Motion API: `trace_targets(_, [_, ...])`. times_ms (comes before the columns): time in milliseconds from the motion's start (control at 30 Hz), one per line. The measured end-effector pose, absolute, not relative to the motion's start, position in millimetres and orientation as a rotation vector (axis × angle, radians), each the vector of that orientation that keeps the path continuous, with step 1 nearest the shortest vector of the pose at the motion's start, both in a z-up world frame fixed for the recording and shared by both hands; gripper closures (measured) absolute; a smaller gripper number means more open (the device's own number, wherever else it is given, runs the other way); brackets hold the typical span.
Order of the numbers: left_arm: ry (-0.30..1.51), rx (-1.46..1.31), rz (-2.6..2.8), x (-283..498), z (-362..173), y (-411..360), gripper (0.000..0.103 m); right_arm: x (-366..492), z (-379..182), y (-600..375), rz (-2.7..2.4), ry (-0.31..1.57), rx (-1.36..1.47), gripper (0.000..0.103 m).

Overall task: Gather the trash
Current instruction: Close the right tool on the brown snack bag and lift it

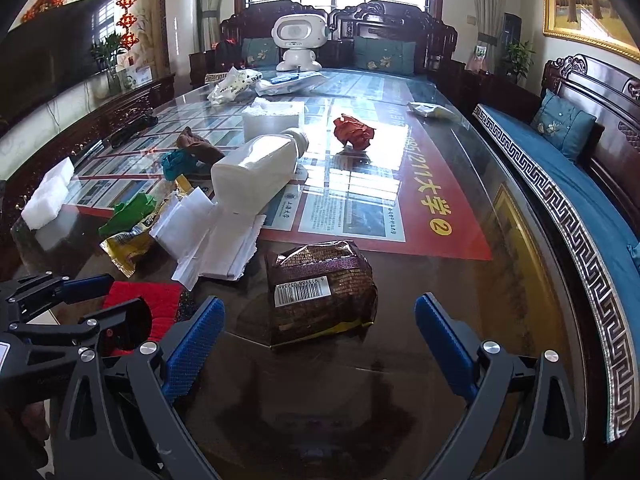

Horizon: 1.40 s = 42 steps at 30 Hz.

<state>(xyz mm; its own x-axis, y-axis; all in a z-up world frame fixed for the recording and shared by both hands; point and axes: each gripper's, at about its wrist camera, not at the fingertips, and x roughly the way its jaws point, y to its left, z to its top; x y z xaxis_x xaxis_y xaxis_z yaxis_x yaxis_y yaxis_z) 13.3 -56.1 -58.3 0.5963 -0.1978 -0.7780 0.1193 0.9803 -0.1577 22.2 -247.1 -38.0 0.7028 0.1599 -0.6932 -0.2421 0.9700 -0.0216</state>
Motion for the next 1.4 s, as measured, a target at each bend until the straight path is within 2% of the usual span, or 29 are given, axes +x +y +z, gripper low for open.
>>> trace_targets(33, [0.919, -0.105, -0.201, 14.6, -58.2, -56.3, 0.068, 22.8, -37.9, -247.1, 0.223, 0.759, -0.115, 0.011])
trace_targets(167, [0.908, -0.08, -0.197, 16.0, -57.2, -60.6, 0.072, 25.5, -36.6, -245.9, 0.218, 0.753, -0.115, 0.011])
trace_targets(767, [0.901, -0.111, -0.205, 31.2, -53.2, -52.1, 0.073, 58.7, -53.7, -234.0, 0.203, 0.81, -0.144, 0.013])
trace_targets(867, [0.903, -0.112, -0.208, 32.3, -54.1, -52.0, 0.073, 63.3, -56.6, -236.3, 0.215, 0.833, -0.118, 0.03])
trace_targets(900, [0.905, -0.112, -0.209, 32.7, -54.4, -52.2, 0.073, 64.7, -57.8, -236.9, 0.215, 0.84, -0.113, 0.033])
trace_targets(1100, [0.912, -0.11, -0.206, 34.1, -56.2, -52.1, 0.073, 63.6, -57.7, -233.7, 0.215, 0.828, -0.118, 0.038])
trace_targets(1200, [0.919, -0.115, -0.203, 34.9, -57.7, -51.5, 0.073, 61.3, -56.9, -233.2, 0.2, 0.821, -0.133, 0.051])
trace_targets(1400, [0.918, -0.113, -0.2, 33.8, -58.3, -51.6, 0.073, 55.3, -55.8, -236.6, 0.203, 0.813, -0.094, 0.053])
